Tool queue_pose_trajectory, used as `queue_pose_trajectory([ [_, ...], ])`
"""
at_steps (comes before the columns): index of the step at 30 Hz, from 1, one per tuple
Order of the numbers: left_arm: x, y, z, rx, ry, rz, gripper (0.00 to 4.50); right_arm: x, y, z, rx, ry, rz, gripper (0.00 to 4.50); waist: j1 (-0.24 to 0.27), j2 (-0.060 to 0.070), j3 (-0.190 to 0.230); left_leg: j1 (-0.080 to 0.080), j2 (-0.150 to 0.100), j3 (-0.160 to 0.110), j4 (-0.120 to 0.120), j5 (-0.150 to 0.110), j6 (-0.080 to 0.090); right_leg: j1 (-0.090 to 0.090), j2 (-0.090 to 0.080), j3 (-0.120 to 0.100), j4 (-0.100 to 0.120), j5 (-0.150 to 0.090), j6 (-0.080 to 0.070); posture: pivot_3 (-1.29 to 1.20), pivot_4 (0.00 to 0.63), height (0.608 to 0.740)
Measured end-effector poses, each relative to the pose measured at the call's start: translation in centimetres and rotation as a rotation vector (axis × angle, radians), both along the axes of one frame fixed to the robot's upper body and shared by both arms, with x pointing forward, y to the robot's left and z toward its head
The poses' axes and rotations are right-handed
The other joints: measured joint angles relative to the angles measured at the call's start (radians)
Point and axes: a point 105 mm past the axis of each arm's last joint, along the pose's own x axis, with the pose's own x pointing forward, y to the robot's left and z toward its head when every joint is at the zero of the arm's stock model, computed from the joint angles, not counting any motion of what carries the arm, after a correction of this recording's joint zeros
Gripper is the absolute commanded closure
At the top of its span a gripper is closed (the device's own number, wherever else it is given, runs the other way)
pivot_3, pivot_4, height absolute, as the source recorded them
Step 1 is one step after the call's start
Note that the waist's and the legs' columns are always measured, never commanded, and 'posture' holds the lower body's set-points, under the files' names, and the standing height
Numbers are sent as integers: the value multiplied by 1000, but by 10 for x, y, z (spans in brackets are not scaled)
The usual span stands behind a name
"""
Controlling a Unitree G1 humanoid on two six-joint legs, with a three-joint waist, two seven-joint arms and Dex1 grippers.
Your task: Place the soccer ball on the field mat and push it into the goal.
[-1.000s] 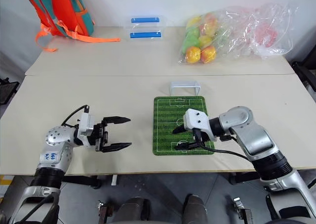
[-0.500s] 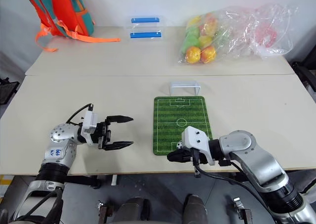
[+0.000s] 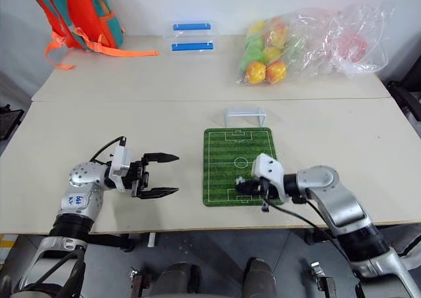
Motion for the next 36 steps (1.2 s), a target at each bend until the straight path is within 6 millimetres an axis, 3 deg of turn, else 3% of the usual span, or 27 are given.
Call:
queue_pose_trajectory([
  [2,4,-1,3,0,-8,2,0,30,-7,25,37,-110,-107,4467,-2,1,0,0,0,0,0,0,0,0,0,0,0,0,0,0,150,740],
  [4,7,-4,7,1,-32,-3,0,52,-17,65,85,-244,-192,4467,-2,1,1,0,0,0,-1,0,0,-1,0,0,0,0,0,0,150,740],
  [7,10,-3,6,2,-33,6,0,58,-23,110,157,-386,-231,4467,0,1,1,0,1,-1,-4,0,-1,-1,1,-2,-1,0,0,0,150,740],
  [10,11,-4,4,-1,-28,10,0,52,-20,120,190,-399,-222,4467,1,1,1,-1,1,-1,-4,-2,0,-1,1,-3,-2,0,0,0,150,740],
  [15,15,-10,3,-18,-27,22,0,31,-29,108,150,-368,-207,4467,5,1,1,-2,1,-1,-3,-3,1,-1,1,-3,-3,0,0,0,150,740],
  [18,21,-10,6,-42,3,62,0,9,-59,79,84,-267,-244,3889,12,1,1,-2,1,0,-3,-3,1,-1,1,-3,-3,0,0,0,150,740],
  [22,33,-1,10,-86,27,181,0,-24,-95,46,37,-129,-270,2572,15,1,1,-2,1,1,-2,-3,1,0,1,-3,-4,0,0,0,150,740],
  [29,36,19,3,-124,57,317,0,-56,-143,37,131,-94,-371,133,5,1,1,1,2,2,-2,-3,1,1,1,-3,-3,0,0,0,150,740],
  [36,30,36,-3,-120,81,348,0,-76,-158,33,189,-88,-359,8,4,1,1,3,2,3,0,-3,1,3,1,-2,-3,0,0,0,150,740],
])
